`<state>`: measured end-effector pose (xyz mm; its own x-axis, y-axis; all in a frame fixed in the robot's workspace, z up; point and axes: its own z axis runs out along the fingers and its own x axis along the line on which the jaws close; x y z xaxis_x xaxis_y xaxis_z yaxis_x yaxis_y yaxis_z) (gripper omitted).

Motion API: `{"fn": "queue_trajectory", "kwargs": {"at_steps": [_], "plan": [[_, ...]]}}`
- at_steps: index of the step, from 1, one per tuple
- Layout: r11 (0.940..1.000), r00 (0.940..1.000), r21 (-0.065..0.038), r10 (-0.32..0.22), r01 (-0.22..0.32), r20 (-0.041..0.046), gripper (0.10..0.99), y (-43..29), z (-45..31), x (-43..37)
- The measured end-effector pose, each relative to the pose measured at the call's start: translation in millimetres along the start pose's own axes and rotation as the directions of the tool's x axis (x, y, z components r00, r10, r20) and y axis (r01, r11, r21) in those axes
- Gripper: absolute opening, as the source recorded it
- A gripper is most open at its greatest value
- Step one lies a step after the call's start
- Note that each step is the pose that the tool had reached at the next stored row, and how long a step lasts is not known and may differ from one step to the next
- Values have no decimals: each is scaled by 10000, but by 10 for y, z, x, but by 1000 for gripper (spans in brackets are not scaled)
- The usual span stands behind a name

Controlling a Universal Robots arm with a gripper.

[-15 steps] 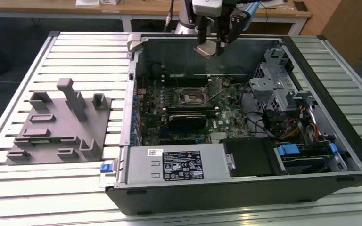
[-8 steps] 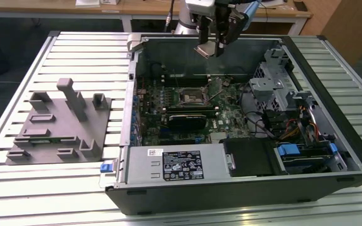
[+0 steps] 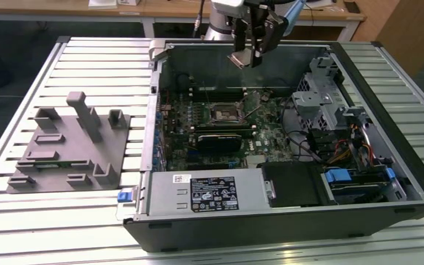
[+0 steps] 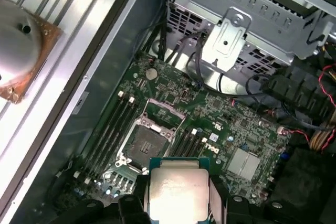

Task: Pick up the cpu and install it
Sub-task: 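Place the cpu into insertion slot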

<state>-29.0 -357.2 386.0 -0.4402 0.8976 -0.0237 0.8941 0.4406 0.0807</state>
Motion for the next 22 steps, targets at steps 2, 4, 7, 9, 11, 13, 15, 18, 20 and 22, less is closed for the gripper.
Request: {"fn": "queue_trajectory", "kwargs": {"at_steps": [2,4,7,9,11,13,15,18,20,22], "plan": [[9997,9997,5,259,-259,21,545,0,1,1],[9987,9987,11,516,-516,42,545,1,3,3],[9956,9956,18,937,-937,77,545,1,8,4],[9925,9925,22,1221,-1221,101,545,1,11,4],[9886,9886,27,1503,-1503,125,545,1,15,5],[9845,9844,29,1755,-1756,146,545,1,20,7],[9795,9793,31,2015,-2016,168,545,1,25,7],[9690,9688,33,2470,-2471,208,545,1,35,8],[9598,9596,34,2804,-2805,236,545,0,40,9],[9526,9524,33,3039,-3041,257,545,-2,44,10]]}}
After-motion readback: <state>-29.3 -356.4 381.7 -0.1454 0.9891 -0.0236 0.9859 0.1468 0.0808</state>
